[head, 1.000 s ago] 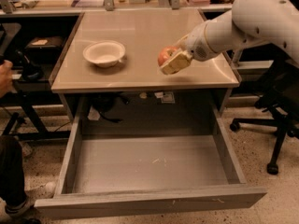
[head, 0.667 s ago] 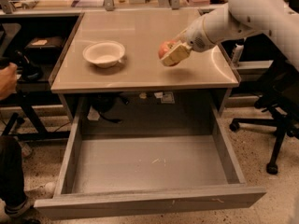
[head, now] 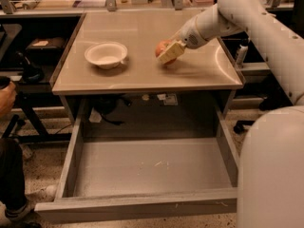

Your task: Pick apple from top drawer and place on counter

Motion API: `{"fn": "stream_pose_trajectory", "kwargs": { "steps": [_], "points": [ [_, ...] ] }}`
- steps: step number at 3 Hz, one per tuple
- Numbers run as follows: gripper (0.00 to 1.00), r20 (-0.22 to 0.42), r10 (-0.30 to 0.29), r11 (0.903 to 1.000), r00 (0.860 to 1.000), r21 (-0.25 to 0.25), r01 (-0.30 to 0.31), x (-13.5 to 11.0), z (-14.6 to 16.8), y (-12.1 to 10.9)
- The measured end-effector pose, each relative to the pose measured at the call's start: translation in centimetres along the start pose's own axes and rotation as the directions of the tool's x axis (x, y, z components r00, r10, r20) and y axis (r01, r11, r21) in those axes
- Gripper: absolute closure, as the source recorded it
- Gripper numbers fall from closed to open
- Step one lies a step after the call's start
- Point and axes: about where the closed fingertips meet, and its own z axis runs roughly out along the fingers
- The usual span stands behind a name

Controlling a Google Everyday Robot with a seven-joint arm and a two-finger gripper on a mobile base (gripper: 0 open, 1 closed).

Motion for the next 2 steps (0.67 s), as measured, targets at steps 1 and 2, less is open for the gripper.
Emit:
{"fn": "stream_pose_trajectory", "kwargs": {
  "steps": [1, 2],
  "points": [
    [0.81, 0.003, 0.001, 1.0, 1.0, 0.001, -0.001, 0.04, 0.19, -0.25],
    [0.58, 0.003, 0.001, 1.0, 1.0, 0.001, -0.001, 0.04, 0.21, -0.24]
  ]
}}
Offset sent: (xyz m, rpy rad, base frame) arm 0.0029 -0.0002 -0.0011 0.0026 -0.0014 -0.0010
